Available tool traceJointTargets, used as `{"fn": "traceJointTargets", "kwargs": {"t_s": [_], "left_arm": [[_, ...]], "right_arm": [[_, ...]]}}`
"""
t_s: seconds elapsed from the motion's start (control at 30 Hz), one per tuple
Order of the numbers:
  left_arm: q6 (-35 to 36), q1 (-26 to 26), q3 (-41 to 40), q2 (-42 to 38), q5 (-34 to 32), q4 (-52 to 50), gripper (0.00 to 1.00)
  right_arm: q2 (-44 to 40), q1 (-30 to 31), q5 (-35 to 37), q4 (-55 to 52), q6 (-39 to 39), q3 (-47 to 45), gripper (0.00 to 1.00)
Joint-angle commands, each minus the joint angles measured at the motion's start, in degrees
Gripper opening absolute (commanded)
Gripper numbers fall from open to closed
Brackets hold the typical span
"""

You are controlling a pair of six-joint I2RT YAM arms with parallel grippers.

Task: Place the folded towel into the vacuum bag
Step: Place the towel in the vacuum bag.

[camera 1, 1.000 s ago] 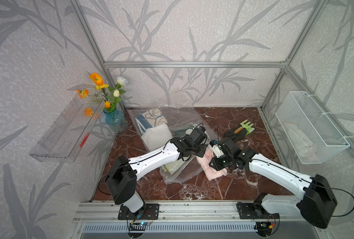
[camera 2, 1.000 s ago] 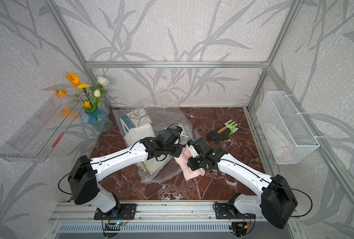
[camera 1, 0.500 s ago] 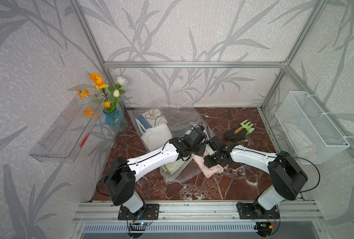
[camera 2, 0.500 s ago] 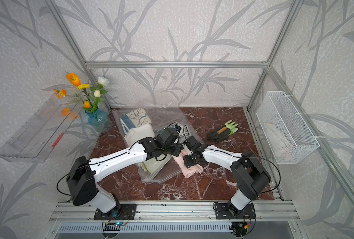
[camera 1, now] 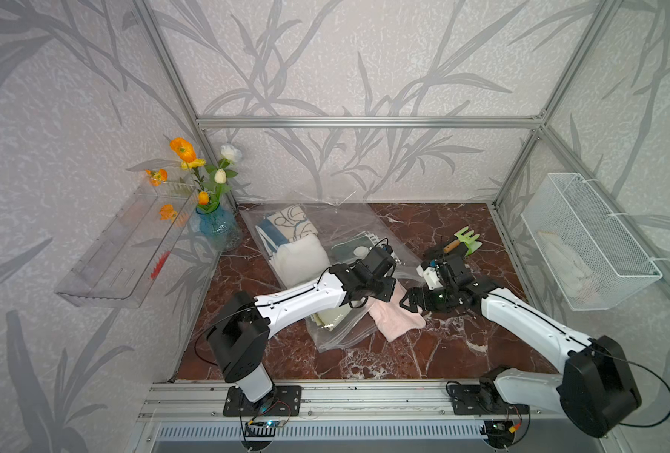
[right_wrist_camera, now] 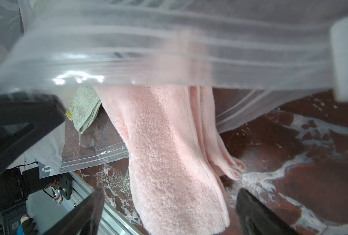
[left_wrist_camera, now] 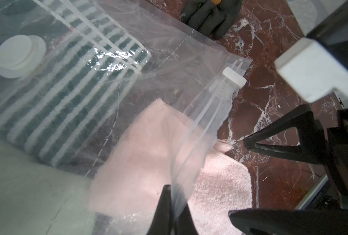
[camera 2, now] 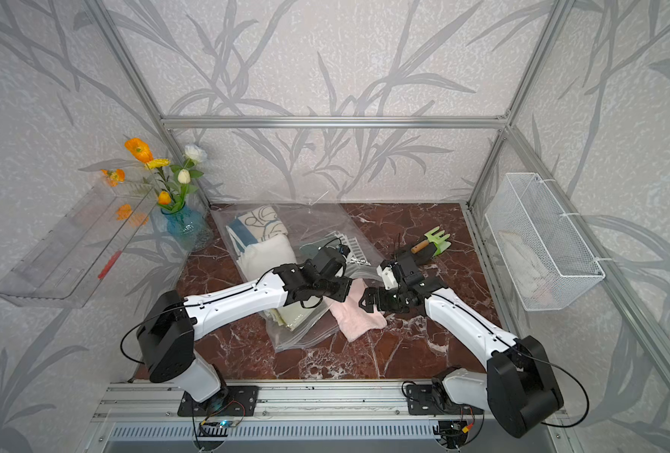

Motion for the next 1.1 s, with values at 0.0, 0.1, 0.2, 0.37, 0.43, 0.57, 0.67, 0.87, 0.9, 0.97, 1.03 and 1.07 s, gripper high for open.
{"fn": "traceJointTargets", "kwargs": {"t_s": [0.0,0.1,0.2,0.37,0.43,0.57,0.67,0.87,0.9,0.97,1.03,1.07], "left_arm": [[-0.6,-0.5,-0.4,0.5,1.6,1.2,0.04],[-0.7,-0.7,-0.3,1.0,1.9,1.6,0.04],[-0.5,-0.9,0.2,1.5,2.3,1.8,0.04],[0.1,-1.3,0.5,1.7,2.6,1.3,0.04],[0.3,-1.3,0.3,1.6,2.5,1.4,0.04],[0.4,-1.3,-0.3,1.4,2.4,1.3,0.04],[0.8,-1.3,-0.3,1.3,2.3,1.1,0.04],[1.2,-1.4,-0.1,1.2,3.7,1.2,0.04],[1.2,-1.4,-0.1,1.3,3.9,1.3,0.04],[1.3,-1.6,0.3,1.7,4.3,1.6,0.04],[1.5,-1.9,0.9,2.2,4.6,1.7,0.04],[1.6,-2.0,1.1,2.5,4.7,1.9,0.04]], "right_arm": [[-3.2,0.1,-2.3,-0.7,12.3,-6.7,0.94],[-4.3,1.3,-2.8,7.1,20.5,-12.3,0.87],[-2.1,1.5,-2.9,17.7,27.2,-15.7,0.83],[3.5,2.3,-1.3,33.3,36.3,-17.1,0.7],[5.3,2.6,0.1,39.2,39.9,-17.9,0.64],[5.6,2.5,4.2,43.9,42.7,-18.6,0.47],[3.8,1.4,6.3,42.4,43.9,-18.0,0.24],[0.5,-2.4,10.8,35.7,47.1,-16.4,0.06],[0.8,-2.4,11.3,35.2,47.1,-15.8,0.06],[3.3,-2.4,10.8,36.1,47.0,-13.6,0.04],[7.5,-2.0,10.1,39.8,48.5,-12.3,0.03],[10.0,-1.4,10.5,44.0,50.4,-12.7,0.02]]}}
